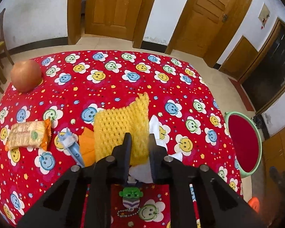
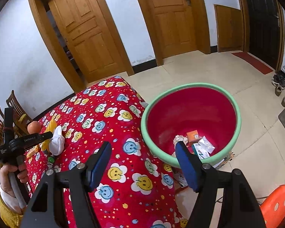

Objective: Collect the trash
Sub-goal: 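Move the left tool back to the table and grasp the yellow mesh net, then lift the yellow mesh net with the left tool while the right tool grasps the white cloth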

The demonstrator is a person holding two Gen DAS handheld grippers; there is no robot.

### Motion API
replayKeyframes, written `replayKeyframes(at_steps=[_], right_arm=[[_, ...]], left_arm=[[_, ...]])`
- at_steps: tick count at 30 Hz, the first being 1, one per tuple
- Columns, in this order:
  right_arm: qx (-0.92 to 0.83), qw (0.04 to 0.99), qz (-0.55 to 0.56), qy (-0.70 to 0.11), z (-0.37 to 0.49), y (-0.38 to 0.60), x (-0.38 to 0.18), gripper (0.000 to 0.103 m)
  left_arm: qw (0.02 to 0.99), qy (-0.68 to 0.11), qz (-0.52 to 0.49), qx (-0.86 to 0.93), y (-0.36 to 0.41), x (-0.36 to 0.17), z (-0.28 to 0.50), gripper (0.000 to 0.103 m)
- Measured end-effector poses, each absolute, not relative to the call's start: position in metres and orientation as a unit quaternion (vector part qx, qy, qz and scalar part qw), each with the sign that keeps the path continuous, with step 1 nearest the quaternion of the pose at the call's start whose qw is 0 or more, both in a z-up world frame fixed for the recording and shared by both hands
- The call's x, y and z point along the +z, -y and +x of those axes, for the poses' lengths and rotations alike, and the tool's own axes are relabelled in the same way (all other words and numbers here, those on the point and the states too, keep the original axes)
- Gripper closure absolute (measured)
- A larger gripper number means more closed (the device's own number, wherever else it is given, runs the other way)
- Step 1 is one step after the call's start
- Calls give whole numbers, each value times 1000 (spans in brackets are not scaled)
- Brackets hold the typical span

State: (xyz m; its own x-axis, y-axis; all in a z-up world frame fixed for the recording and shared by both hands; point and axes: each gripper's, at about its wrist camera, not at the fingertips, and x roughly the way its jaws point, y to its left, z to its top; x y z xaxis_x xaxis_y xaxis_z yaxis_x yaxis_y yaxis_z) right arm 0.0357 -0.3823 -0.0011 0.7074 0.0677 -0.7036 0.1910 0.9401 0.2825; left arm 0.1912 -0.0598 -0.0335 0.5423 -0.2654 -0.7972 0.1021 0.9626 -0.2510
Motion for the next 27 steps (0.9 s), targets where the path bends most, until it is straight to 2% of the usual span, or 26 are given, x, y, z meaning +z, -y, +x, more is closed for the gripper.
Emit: replayKeyframes(at_steps=[2,11,27], right_arm=[[-30,909,168,-380,36,378,0,31],[-3,911,161,-379,41,354,7,31],[67,913,128,-383,69,281,17,31]], left_arm=[[877,-461,-87,-110,57,-29,187,92],[894,-423,-73,-127,48,7,158,92],[904,-407,-89,-97,2,18,130,92]])
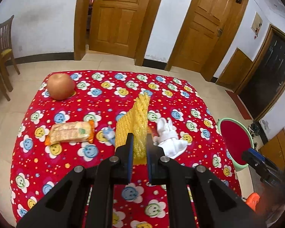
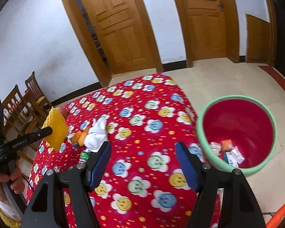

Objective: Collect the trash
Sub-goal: 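Lift the yellow mesh net with the left tool while the right tool grasps the white cloth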

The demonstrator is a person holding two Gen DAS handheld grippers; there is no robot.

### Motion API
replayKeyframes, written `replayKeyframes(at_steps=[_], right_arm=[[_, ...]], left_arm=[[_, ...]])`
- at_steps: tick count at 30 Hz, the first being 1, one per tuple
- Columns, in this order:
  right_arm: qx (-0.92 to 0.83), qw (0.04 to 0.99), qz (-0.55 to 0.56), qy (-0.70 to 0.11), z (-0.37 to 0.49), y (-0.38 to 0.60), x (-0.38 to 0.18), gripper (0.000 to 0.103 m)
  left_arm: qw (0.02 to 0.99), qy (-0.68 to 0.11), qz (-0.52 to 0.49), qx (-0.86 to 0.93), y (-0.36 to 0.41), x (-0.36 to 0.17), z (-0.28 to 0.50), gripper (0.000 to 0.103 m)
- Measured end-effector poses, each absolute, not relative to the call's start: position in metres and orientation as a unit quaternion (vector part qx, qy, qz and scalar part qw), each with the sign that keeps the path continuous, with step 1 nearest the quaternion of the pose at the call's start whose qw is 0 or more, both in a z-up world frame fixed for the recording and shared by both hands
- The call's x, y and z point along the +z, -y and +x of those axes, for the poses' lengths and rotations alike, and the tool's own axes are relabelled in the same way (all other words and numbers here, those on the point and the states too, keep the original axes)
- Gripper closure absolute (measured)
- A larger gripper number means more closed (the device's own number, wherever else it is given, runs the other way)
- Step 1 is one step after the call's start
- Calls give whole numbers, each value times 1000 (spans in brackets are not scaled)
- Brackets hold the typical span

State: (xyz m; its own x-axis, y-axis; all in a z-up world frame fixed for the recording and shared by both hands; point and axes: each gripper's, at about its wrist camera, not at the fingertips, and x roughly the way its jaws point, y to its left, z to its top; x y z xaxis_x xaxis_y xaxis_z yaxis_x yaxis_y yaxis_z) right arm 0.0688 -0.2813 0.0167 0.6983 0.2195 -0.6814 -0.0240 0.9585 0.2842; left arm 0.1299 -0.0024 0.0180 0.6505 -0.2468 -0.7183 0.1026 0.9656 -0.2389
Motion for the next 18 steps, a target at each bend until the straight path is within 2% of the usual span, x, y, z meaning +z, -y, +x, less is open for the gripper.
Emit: replayKeyframes(at_steps=[18], right_arm=[[116,894,87,-424,125,198,-15,32]], left_arm=[[909,-397,-110,-55,-36,-4,121,92]])
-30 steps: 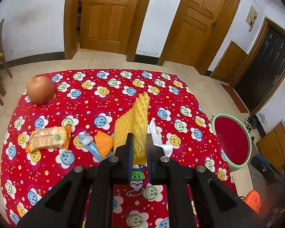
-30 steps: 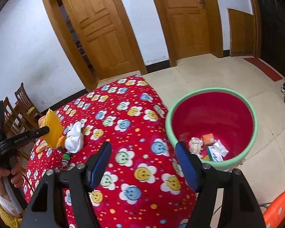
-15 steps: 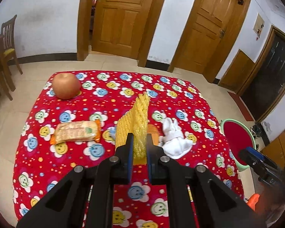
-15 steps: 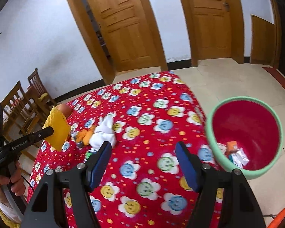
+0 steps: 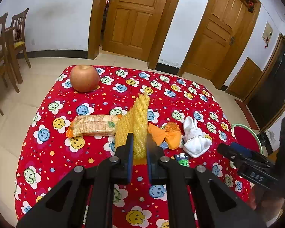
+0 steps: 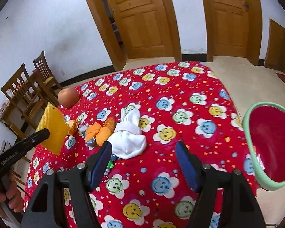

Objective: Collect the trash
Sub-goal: 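Lift the yellow mesh net with the left tool while the right tool grasps the white cloth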

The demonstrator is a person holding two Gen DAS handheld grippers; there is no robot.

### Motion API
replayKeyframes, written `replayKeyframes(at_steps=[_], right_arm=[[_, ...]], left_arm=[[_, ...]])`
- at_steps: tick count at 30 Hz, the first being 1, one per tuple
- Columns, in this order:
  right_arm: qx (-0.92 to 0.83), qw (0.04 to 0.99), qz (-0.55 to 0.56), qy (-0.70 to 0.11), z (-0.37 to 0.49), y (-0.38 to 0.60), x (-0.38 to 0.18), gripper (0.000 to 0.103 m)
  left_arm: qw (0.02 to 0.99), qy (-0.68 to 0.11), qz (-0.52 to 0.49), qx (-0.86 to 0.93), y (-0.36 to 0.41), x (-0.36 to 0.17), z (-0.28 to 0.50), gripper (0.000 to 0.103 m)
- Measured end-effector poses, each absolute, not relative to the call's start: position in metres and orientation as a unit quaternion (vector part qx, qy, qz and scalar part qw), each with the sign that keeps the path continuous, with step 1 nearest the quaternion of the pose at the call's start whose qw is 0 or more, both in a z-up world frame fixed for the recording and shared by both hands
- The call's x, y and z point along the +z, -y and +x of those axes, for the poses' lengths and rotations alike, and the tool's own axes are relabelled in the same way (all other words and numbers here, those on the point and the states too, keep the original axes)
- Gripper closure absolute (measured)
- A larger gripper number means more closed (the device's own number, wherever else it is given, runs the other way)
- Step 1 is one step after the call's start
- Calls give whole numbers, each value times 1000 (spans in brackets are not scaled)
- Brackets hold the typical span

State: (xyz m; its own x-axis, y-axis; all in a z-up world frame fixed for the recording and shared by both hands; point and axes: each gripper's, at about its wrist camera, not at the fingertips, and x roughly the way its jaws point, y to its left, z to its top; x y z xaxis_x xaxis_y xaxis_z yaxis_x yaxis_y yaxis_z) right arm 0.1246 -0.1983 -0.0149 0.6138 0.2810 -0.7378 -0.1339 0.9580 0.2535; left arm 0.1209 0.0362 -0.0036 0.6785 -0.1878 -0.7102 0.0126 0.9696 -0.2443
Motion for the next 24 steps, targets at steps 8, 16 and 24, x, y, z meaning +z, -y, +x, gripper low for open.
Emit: replayKeyframes(at_steps=[8,16,24], right_arm=[[117,884,87,-444,146,189,-36,48],[150,874,81,-455,149,177,-49,70],[148,888,66,-430,135,181,-38,92]], left_arm=[[909,-395,-118,-61,-38,-6,122,92],[908,-396,-125,-60,-38,-8,122,92],[908,-395,-126,-61,-34,-6,118,92]])
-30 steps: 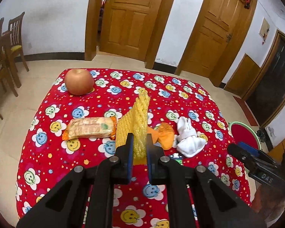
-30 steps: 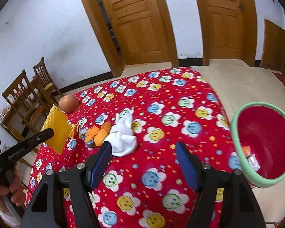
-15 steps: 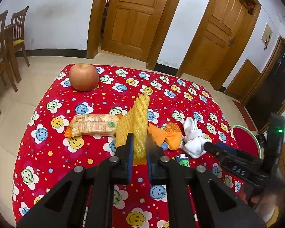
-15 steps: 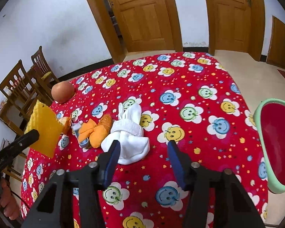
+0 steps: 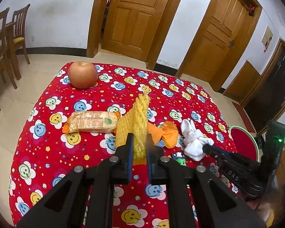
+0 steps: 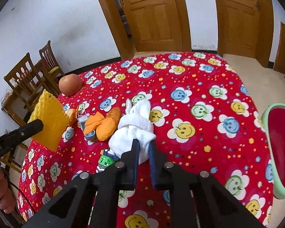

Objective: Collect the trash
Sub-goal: 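Lift the yellow mesh net with the left tool while the right tool grasps the white cloth, then carry both items over the bucket and open both tools to drop them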

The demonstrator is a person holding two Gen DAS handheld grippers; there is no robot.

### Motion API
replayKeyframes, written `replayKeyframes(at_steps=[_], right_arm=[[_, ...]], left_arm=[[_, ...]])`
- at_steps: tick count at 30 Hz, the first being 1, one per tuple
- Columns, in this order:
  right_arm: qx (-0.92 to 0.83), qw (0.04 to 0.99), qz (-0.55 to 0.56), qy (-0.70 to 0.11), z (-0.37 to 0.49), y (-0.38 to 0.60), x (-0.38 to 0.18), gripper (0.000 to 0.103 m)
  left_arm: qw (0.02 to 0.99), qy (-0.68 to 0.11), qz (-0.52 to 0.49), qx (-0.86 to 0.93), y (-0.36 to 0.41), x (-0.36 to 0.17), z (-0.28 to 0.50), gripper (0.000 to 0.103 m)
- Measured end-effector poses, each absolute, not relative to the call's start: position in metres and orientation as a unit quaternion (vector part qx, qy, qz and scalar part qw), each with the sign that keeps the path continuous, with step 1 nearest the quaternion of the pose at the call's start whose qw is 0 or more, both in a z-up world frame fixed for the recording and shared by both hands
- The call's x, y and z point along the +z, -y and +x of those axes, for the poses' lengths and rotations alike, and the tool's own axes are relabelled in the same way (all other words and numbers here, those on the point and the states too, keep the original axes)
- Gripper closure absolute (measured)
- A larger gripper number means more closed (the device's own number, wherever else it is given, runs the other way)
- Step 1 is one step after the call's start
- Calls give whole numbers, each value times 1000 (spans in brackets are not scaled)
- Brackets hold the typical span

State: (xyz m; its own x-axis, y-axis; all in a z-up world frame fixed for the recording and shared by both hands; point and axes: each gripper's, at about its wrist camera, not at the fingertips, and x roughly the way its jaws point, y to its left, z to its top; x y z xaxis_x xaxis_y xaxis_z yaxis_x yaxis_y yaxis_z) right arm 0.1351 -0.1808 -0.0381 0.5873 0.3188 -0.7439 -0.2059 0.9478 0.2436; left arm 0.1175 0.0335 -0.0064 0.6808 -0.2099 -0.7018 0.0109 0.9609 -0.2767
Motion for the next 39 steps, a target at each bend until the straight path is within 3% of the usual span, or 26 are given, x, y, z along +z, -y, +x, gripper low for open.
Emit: replayKeyframes(at_steps=[16,39], right_arm=[[119,918,92,-368,86,224,8,93],[-6,938,133,-320,21,342,33,93]], left_arm=[[913,-380,-115,-91,-2,17,94,92],[900,-389,-79,-178,106,38,88,92]])
